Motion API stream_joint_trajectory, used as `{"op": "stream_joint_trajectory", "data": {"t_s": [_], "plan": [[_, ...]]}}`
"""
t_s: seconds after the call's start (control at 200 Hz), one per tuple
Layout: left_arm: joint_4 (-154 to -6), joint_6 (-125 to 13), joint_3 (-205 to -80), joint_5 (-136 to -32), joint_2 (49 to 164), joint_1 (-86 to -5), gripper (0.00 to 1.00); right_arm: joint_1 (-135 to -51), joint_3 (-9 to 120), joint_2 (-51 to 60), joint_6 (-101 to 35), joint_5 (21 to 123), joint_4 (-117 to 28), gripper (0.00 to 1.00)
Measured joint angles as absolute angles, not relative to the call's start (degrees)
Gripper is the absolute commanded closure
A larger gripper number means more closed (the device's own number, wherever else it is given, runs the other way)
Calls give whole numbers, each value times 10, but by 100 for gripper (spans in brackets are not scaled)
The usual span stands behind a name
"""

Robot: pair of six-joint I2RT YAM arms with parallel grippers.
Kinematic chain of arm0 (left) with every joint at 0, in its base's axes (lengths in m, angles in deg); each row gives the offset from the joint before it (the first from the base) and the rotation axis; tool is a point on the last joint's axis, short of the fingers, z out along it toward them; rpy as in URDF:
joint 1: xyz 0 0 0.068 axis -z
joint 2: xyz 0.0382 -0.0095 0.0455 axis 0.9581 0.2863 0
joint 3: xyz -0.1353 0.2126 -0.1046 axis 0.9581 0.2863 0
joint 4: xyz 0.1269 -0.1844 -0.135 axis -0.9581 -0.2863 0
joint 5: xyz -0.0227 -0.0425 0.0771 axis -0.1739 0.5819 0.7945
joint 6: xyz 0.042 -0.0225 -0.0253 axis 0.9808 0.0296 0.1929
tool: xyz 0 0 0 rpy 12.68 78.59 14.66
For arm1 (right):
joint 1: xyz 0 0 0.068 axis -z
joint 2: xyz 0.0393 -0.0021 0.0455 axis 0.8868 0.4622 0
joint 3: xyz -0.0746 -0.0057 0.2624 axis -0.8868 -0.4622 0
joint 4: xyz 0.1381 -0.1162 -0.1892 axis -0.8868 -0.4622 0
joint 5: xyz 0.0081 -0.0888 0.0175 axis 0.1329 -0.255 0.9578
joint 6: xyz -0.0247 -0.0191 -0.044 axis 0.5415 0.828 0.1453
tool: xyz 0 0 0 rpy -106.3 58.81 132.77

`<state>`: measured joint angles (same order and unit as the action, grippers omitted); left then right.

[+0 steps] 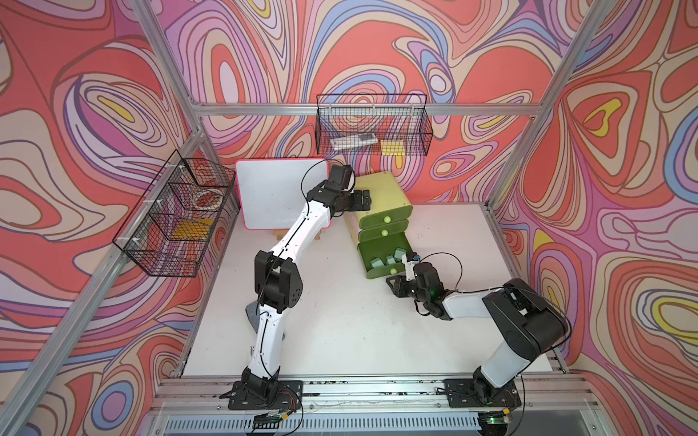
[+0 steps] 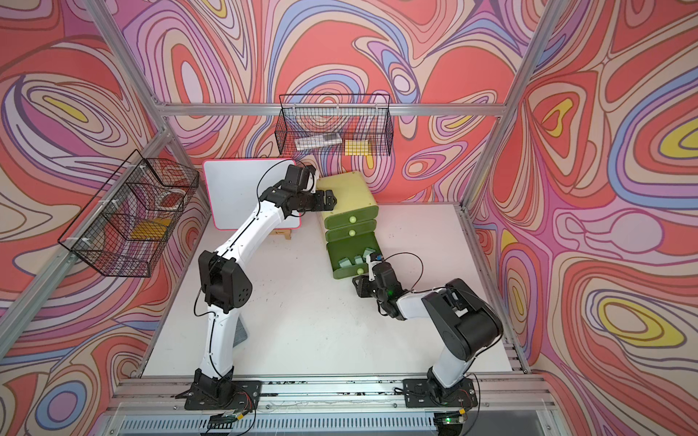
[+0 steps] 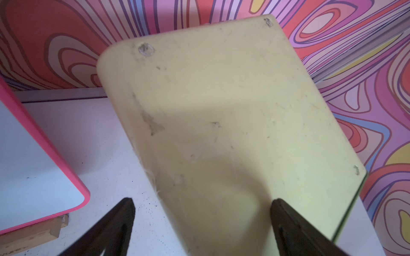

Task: Place the plugs into the drawer by color
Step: Close the drawer in the storage box.

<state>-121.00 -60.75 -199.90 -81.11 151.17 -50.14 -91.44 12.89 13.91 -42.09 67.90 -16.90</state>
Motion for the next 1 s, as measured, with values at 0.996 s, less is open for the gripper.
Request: {"op": "stream_joint_trajectory", "data": {"t_s": [0.996], "plan": [[-1210, -608, -1999, -810, 1512, -501, 5, -952, 208, 269, -442, 601, -56, 94]]}}
